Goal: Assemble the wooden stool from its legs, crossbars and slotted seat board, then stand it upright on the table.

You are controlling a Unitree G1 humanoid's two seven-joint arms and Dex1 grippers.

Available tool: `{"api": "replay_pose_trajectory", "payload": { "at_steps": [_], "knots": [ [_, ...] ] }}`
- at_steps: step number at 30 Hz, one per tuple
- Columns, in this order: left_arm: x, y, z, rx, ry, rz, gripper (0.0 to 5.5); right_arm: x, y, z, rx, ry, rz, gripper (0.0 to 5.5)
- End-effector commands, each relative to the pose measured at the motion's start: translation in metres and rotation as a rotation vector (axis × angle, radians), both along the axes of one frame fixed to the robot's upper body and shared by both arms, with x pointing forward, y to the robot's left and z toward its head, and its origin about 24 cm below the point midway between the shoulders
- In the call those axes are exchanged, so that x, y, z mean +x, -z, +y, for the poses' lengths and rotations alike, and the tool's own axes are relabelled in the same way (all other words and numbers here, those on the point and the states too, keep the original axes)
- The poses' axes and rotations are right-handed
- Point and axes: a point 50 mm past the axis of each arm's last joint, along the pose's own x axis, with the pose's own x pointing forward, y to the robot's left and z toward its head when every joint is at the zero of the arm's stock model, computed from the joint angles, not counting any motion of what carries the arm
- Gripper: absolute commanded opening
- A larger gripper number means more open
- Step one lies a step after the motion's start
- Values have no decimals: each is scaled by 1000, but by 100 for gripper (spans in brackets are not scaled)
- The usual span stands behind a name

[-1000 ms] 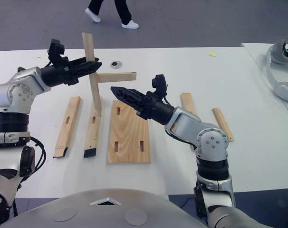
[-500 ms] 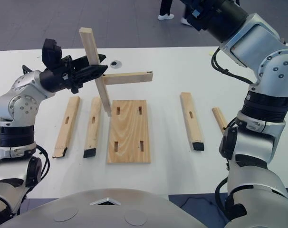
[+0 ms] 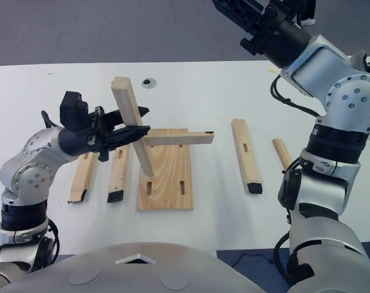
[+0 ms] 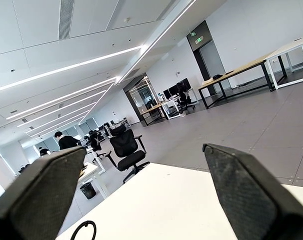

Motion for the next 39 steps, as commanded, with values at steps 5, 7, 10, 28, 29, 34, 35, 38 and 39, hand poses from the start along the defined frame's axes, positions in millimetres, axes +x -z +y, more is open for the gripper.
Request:
{"api": "replay_pose_trajectory", "payload": {
  "at_steps": [5,7,10,28,29,34,35,38,39],
  "knots": [
    [-10,2,-2,102,73,-96,207,-1,7,-6,-13,26,24,436],
    [-13,2,-4,97,76,-104,207,-1,9,-6,-21,27,32,436],
    [-16,2,-5,94,70,-109,207,-1,12,-7,-28,28,40,436],
    [-33,21,-11,119,34,-103,207,3,11,-8,-62,11,54,436],
    [-33,22,-11,123,33,-103,207,3,11,-8,-63,9,54,436],
    [-34,27,-9,132,24,-95,207,3,10,-8,-69,7,55,436],
    [-34,28,-9,134,25,-93,207,3,10,-7,-69,7,54,436],
    [-36,33,-7,147,36,-72,207,3,9,-6,-71,4,52,436],
    [-36,36,-6,153,35,-69,207,3,9,-6,-71,3,52,436]
  ]
}}
